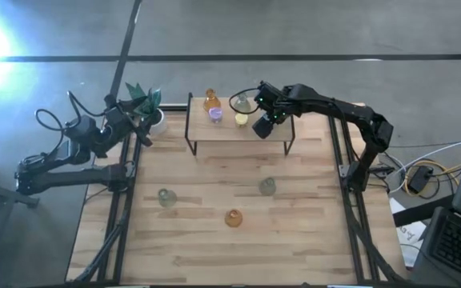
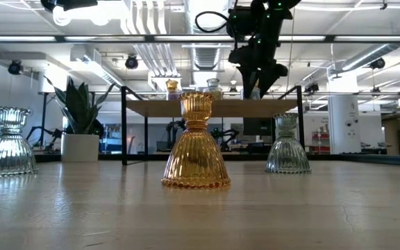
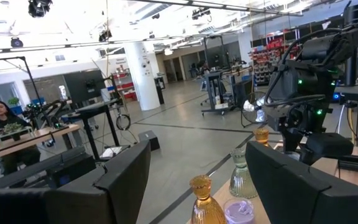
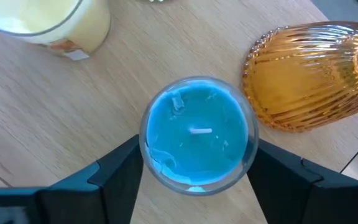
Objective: Pick & Place candle stick holders
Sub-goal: Put the blue scented candle on the shelf
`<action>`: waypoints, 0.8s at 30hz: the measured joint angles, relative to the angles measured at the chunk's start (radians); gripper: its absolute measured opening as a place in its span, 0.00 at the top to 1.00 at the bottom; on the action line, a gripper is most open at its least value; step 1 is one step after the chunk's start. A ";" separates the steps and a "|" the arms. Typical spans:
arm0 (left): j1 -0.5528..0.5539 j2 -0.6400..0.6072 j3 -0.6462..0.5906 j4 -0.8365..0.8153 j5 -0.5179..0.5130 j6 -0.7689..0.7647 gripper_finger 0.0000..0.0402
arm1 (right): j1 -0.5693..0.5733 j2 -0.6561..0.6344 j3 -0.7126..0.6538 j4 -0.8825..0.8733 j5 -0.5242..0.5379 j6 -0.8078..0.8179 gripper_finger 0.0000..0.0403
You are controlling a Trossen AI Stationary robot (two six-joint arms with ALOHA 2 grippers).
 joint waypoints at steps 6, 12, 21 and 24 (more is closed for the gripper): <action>0.000 0.000 0.000 0.000 0.000 0.000 0.33 | 0.000 0.000 0.000 0.000 0.011 0.005 0.34; 0.000 0.000 0.000 0.000 0.000 0.000 0.33 | 0.000 -0.004 0.001 -0.002 0.026 0.008 0.34; 0.000 0.000 0.000 0.000 -0.001 0.010 0.33 | 0.001 -0.020 0.003 0.001 0.023 0.012 0.33; 0.000 0.000 0.000 0.000 -0.004 0.010 0.33 | 0.001 -0.037 0.003 0.005 0.023 0.025 0.33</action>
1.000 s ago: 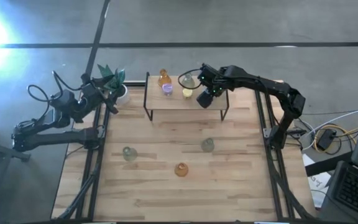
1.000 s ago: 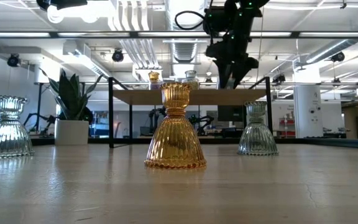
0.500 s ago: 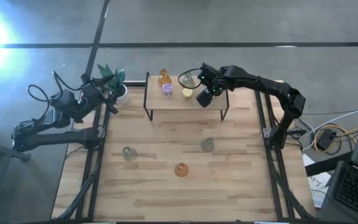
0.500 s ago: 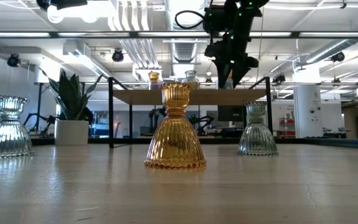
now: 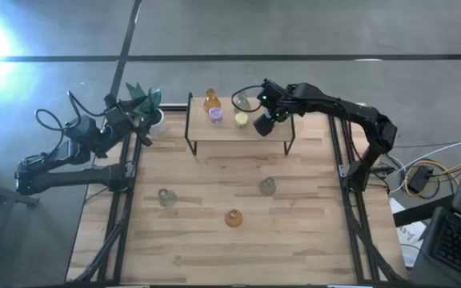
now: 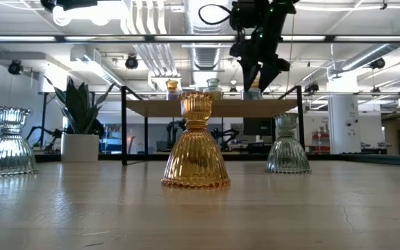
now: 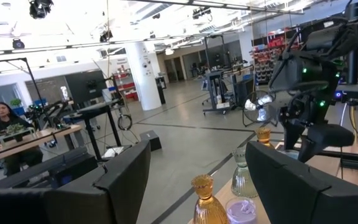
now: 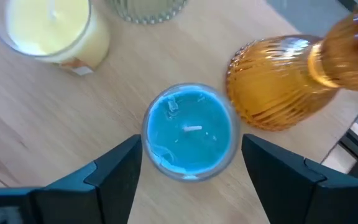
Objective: Pick & Place candle stick holders
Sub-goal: Put the blue scented candle on the shelf, then put the right green glass candle holder on the shelf
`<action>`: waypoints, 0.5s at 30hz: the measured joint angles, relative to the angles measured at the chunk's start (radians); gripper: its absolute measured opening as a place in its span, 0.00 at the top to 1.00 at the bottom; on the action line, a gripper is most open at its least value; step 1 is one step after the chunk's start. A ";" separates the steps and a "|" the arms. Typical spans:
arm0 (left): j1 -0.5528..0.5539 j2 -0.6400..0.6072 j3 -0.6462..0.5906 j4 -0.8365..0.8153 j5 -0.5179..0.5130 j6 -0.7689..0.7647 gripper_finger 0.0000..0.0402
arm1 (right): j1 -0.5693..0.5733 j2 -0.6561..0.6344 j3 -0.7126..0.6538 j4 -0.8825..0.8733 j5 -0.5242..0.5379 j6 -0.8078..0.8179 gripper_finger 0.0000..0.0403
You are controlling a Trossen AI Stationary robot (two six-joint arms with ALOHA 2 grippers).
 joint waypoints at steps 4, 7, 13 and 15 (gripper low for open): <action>0.000 0.000 0.000 0.000 0.000 0.001 0.33 | 0.000 -0.039 0.001 0.010 -0.002 0.029 0.33; 0.000 0.000 0.000 0.000 0.000 0.001 0.33 | 0.002 -0.083 0.001 0.017 -0.024 0.054 0.33; 0.000 0.000 0.000 0.002 0.001 -0.008 0.33 | 0.007 -0.198 0.002 0.017 -0.197 0.107 0.33; 0.000 0.000 0.000 0.002 0.001 -0.008 0.33 | 0.013 -0.237 0.002 0.017 -0.263 0.108 0.34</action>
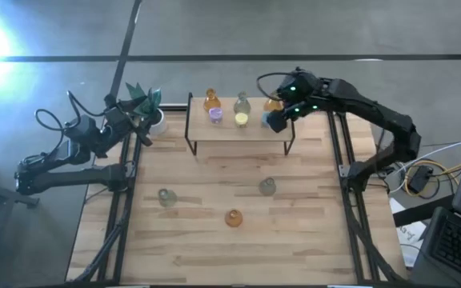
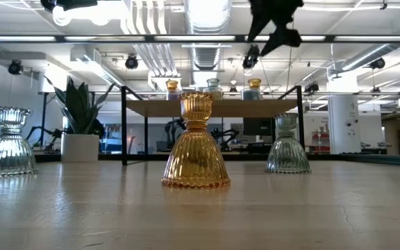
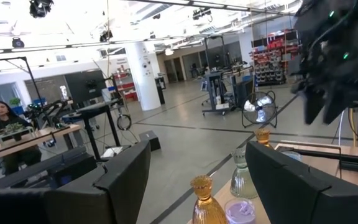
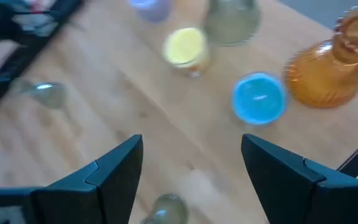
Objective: Pick & Place candle stick holders
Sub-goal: Put the right green glass candle holder on the shelf
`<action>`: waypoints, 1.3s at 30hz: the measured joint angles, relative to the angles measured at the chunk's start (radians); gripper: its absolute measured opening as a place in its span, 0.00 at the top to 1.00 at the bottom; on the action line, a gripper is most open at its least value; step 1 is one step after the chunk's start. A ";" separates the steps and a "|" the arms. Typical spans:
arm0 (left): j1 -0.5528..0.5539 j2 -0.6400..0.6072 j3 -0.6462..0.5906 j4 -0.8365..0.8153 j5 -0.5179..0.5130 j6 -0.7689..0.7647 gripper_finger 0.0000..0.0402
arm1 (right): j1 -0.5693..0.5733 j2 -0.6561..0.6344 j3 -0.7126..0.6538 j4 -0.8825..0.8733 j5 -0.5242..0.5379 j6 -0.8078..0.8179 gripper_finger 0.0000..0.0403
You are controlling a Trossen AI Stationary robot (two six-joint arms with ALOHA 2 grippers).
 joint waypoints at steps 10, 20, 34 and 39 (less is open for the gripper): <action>0.000 0.000 0.000 0.003 0.000 -0.004 0.33 | 0.220 -0.156 -0.014 -0.084 0.020 0.045 0.39; 0.000 0.000 0.000 0.002 0.000 -0.084 0.33 | 0.527 -0.156 -0.154 -0.130 0.345 0.376 0.43; 0.000 0.000 0.000 0.001 0.001 -0.089 0.33 | 0.526 0.034 -0.256 -0.115 0.253 0.497 0.51; 0.000 0.000 0.000 0.001 0.001 -0.089 0.33 | 0.527 0.076 -0.305 -0.053 0.200 0.476 0.55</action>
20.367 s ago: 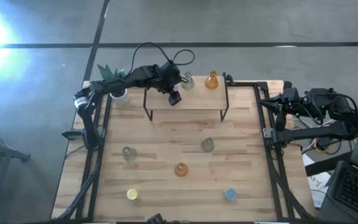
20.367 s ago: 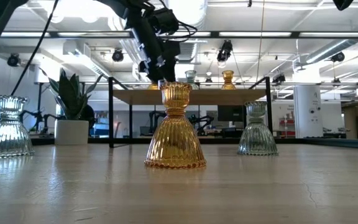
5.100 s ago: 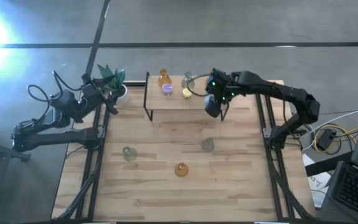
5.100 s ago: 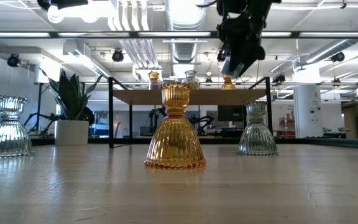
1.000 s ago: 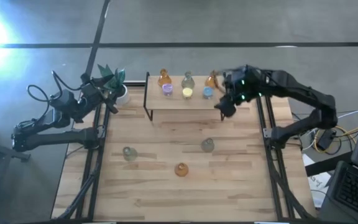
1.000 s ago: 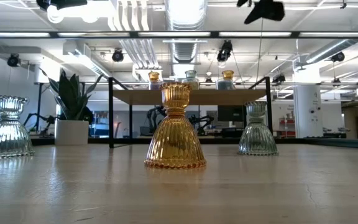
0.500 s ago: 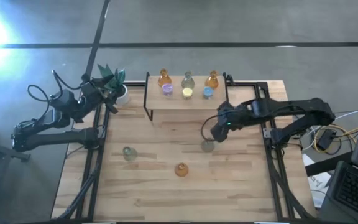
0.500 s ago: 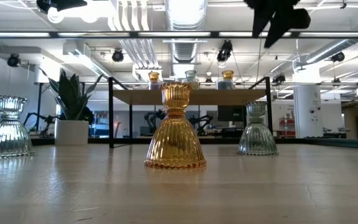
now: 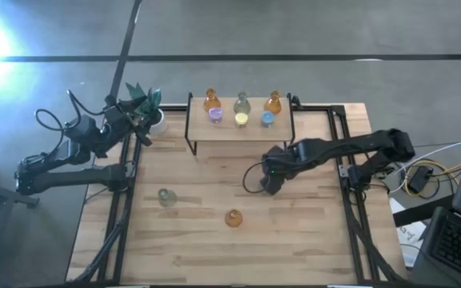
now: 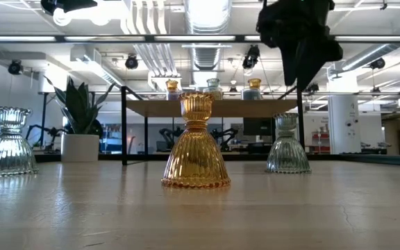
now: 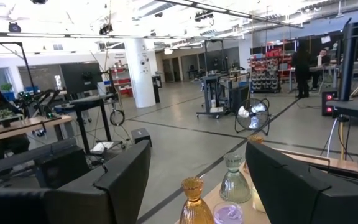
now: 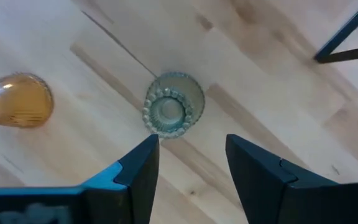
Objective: Pick & Place candle stick holders
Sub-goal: Put the right green glass candle holder on the shelf
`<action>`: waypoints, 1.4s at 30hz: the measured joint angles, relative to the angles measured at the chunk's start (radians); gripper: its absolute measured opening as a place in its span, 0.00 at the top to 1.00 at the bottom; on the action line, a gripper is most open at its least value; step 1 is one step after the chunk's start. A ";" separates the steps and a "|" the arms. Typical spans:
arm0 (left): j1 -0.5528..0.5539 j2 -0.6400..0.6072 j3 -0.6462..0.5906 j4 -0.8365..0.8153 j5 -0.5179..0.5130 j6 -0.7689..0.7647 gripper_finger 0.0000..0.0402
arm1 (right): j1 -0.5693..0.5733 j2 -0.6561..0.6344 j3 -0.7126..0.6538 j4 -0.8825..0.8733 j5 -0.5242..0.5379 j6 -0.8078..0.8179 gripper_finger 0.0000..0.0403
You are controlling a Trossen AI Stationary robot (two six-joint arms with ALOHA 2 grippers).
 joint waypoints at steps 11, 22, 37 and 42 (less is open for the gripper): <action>0.000 0.000 0.000 0.000 0.000 0.011 0.33 | -0.012 0.020 -0.091 0.108 -0.044 0.024 0.59; 0.000 0.000 0.000 0.000 0.000 0.012 0.33 | -0.010 0.003 -0.120 0.177 -0.041 0.033 0.59; 0.000 0.001 0.000 0.001 -0.004 0.048 0.33 | 0.568 -0.038 -0.364 0.455 0.708 0.462 0.61; 0.000 0.001 0.000 0.001 -0.005 0.050 0.33 | 0.601 0.063 -0.411 0.470 0.781 0.579 0.61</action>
